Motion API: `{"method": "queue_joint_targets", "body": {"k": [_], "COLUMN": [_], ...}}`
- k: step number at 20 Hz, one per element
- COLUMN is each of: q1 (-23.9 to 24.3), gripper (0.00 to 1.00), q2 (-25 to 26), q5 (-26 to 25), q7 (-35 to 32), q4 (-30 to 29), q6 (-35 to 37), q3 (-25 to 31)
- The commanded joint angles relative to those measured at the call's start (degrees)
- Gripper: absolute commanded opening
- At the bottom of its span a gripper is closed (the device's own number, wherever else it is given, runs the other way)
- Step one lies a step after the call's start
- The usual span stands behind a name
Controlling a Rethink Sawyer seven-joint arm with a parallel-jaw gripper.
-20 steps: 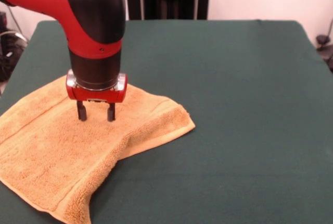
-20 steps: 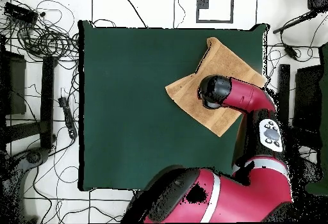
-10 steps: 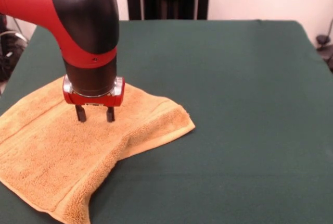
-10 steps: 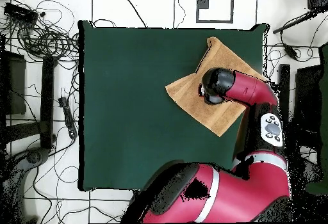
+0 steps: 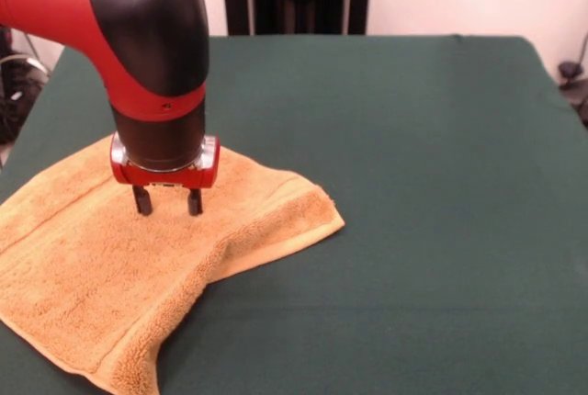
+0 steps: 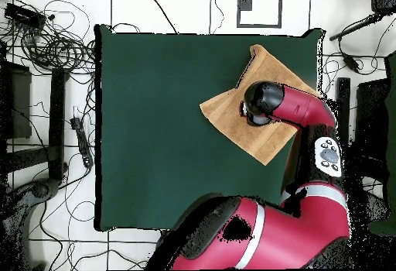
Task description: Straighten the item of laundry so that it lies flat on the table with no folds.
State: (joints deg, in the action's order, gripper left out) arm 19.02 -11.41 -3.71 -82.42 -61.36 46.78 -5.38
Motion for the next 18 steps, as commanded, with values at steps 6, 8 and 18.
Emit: {"method": "queue_joint_targets", "body": {"k": [6, 8, 18], "q1": [-0.9, -1.3, -2.1], "gripper": [1.00, 1.00, 1.00], "q2": [6.3, 4.9, 0.3], "q5": [1.3, 1.4, 0.6], "q7": [-13.6, -14.7, -18.9], "q4": [-0.8, -3.4, -22.9], "q6": [-8.6, -9.9, -26.6], "q3": [3.3, 3.1, 5.4]}}
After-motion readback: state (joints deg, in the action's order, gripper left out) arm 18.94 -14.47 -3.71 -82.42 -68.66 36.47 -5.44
